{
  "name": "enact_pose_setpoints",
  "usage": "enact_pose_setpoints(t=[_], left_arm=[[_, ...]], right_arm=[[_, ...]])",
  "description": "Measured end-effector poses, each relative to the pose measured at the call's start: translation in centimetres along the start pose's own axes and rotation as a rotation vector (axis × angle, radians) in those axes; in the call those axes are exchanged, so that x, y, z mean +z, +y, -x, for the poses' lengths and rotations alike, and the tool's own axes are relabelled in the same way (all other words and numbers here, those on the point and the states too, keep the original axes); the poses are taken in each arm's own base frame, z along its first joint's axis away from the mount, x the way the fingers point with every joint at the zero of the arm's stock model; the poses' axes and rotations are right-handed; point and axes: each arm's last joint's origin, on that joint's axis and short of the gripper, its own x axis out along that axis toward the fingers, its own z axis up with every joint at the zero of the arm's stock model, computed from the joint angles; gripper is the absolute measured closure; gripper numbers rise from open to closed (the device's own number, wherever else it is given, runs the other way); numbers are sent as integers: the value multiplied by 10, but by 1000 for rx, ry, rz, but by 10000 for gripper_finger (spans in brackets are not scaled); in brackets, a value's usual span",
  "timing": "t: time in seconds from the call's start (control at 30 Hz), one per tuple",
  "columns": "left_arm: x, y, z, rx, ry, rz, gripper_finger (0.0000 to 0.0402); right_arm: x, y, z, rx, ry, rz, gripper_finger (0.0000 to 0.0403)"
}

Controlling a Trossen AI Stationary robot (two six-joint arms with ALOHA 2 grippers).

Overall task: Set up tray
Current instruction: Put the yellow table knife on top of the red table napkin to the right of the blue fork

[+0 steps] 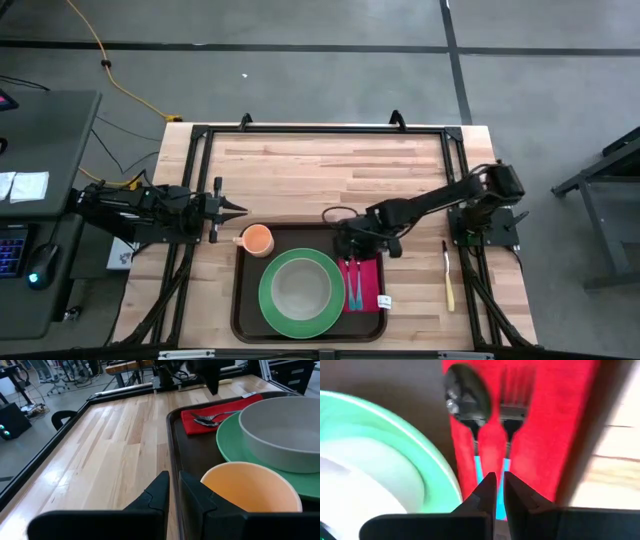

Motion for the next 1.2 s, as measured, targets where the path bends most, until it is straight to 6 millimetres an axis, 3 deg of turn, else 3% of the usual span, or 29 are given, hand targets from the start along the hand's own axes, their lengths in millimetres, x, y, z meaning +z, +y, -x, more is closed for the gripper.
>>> enact_pose_setpoints(t=[0.27,0.43,0.8,1.2], left_arm=[[0,0,0,-1,0,0,328],[0,0,0,0,0,0,328],[0,0,0,4,1,0,328],[0,0,0,5,1,6,328]], right_arm=[[-16,-31,42,-130,-24,-71,391],[-34,-50,56,-229,35,-105,391],[-71,-78,57,-392,92,-82,391],[-88,-91,57,-470,116,-53,391]])
